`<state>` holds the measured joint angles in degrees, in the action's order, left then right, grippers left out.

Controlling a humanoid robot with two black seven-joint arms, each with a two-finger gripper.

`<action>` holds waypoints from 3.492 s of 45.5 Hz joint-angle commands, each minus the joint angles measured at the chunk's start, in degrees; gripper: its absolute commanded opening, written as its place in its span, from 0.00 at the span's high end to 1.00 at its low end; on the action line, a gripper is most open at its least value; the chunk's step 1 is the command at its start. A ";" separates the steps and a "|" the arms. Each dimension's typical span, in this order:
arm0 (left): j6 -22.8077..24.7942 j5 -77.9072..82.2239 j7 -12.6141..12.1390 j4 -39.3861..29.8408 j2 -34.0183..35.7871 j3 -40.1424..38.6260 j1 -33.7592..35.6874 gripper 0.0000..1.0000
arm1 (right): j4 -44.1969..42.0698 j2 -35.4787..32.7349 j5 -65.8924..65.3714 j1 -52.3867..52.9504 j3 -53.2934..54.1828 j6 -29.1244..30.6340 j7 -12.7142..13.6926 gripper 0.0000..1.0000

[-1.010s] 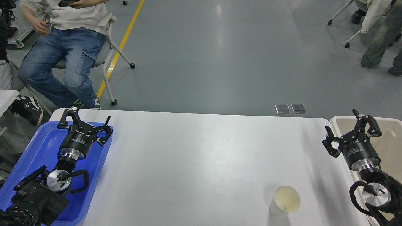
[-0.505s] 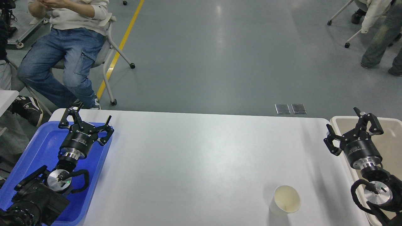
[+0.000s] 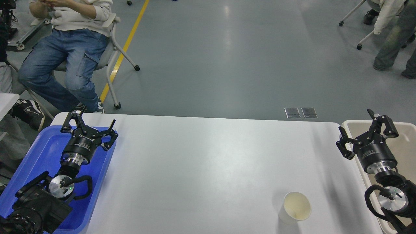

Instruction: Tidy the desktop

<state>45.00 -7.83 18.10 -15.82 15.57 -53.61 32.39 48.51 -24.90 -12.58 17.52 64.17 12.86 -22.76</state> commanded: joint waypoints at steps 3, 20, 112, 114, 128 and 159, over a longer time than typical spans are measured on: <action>0.00 0.01 0.00 0.00 0.08 0.00 -0.04 0.00 | 0.10 -0.06 -0.07 -0.21 -0.28 0.06 0.00 0.00; 0.00 0.01 0.00 0.00 -0.01 0.00 -0.04 0.00 | 0.18 -0.06 -0.07 -0.03 -0.45 -0.03 0.00 0.00; 0.00 0.01 0.00 0.00 0.08 0.00 -0.04 0.00 | 45.19 -31.79 -60.97 -0.12 -12.58 -7.94 3.69 0.00; 0.00 0.01 0.00 0.00 0.08 0.00 -0.04 0.00 | 45.27 -31.61 -63.08 -0.03 -13.28 -7.94 3.69 0.00; 0.00 0.01 0.00 0.00 0.08 0.00 -0.04 0.00 | 45.62 -32.22 -75.03 0.41 -17.85 -8.29 3.60 0.00; 0.00 0.01 0.00 0.00 0.08 0.00 -0.04 0.00 | 45.10 -33.10 -92.18 9.19 -38.42 -9.60 3.60 0.00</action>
<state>45.00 -7.82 18.11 -15.82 15.62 -53.61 32.34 93.92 -57.93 -100.19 24.26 32.11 4.25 -19.15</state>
